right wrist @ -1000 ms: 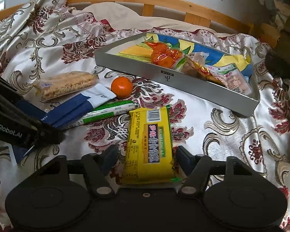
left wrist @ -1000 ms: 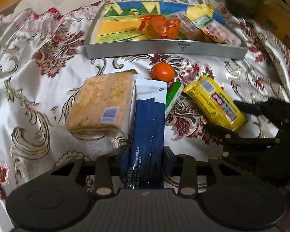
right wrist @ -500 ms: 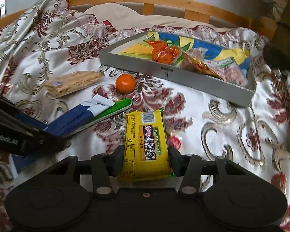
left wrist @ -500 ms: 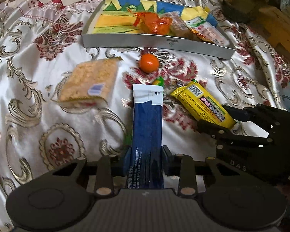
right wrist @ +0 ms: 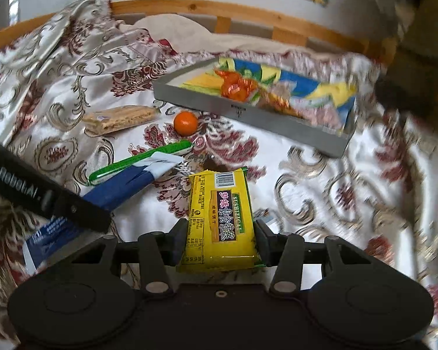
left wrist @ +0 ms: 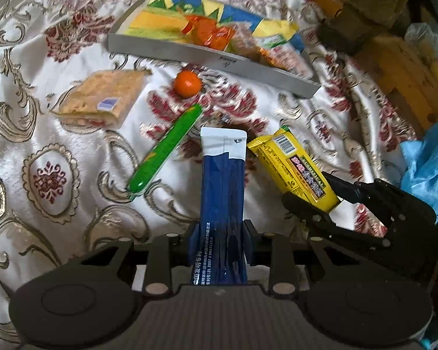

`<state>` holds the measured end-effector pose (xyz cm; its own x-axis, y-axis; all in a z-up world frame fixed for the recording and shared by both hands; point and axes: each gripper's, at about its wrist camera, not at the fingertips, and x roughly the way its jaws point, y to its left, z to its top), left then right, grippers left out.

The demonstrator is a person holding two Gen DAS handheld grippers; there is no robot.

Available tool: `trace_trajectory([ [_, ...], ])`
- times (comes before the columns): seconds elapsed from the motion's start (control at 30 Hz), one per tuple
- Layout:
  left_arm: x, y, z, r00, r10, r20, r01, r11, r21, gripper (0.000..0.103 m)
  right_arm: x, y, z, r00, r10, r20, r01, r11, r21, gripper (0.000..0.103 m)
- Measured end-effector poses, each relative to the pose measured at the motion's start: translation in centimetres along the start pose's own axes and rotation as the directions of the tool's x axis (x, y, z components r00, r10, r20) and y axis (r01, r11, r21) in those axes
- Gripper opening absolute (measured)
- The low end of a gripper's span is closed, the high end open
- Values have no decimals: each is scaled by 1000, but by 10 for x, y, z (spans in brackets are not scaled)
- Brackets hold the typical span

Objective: Organize snacks
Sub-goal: 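Lift both held packs and carry them toward the grey tray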

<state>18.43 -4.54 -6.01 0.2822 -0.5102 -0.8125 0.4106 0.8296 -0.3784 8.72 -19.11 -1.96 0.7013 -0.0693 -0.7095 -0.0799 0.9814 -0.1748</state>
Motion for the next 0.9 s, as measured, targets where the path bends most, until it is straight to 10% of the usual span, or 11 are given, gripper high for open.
trace_trajectory([
  [0.5,-26,-12,18,965,39,259,-40,999,0,33,-33,-29,9,966,-158,204,159,987,9,50],
  [0.9,-16,-25,93,923,79,377,-58,996,-69,33,-4,-22,27,917,-216,334,259,962,-88,50],
])
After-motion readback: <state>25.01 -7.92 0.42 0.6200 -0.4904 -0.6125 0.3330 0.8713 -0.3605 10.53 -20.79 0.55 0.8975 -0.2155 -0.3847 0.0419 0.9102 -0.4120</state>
